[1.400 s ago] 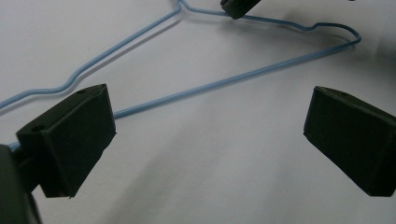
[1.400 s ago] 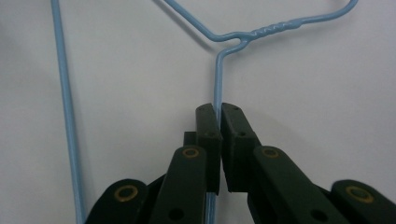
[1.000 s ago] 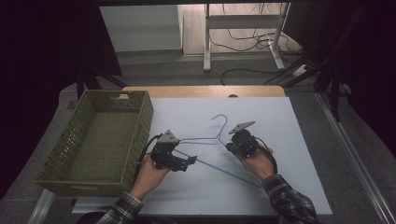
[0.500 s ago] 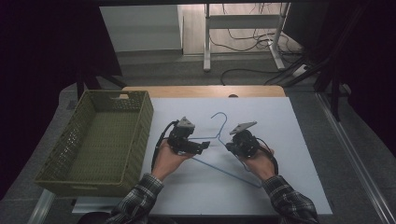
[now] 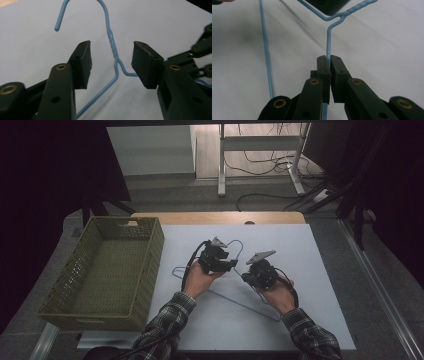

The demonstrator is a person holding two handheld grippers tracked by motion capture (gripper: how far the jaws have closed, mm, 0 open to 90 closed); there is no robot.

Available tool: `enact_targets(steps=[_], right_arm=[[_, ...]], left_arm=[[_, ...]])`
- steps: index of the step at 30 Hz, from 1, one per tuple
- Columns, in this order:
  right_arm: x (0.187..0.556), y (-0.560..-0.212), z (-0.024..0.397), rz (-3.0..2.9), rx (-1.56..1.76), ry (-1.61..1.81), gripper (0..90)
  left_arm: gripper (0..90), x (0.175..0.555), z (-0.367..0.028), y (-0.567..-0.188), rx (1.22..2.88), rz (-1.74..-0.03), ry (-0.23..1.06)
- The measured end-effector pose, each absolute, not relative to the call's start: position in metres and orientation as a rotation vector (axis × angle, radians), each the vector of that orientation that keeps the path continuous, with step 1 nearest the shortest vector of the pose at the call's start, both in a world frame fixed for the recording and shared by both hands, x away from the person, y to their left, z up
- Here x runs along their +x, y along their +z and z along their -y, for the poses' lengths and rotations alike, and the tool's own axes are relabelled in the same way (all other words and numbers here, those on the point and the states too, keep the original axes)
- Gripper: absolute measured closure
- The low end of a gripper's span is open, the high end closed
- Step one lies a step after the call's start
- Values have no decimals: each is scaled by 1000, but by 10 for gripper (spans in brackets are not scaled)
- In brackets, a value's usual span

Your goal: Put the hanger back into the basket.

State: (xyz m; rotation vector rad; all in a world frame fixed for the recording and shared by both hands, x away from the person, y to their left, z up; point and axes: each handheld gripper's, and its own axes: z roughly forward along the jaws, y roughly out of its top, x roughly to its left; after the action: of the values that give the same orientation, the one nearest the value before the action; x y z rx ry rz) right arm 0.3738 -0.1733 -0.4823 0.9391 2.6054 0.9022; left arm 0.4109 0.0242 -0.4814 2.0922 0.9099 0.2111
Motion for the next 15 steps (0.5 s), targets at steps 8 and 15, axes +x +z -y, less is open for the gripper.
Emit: enact_targets(steps=[8, 15], right_arm=[[374, -482, 173, -2605, 931, 902, 868], [373, -482, 173, -2606, 927, 911, 867]], left_arm=[[588, 421, -14, -488, 2097, -933, 198], [659, 425, -13, -493, 2081, -956, 147]])
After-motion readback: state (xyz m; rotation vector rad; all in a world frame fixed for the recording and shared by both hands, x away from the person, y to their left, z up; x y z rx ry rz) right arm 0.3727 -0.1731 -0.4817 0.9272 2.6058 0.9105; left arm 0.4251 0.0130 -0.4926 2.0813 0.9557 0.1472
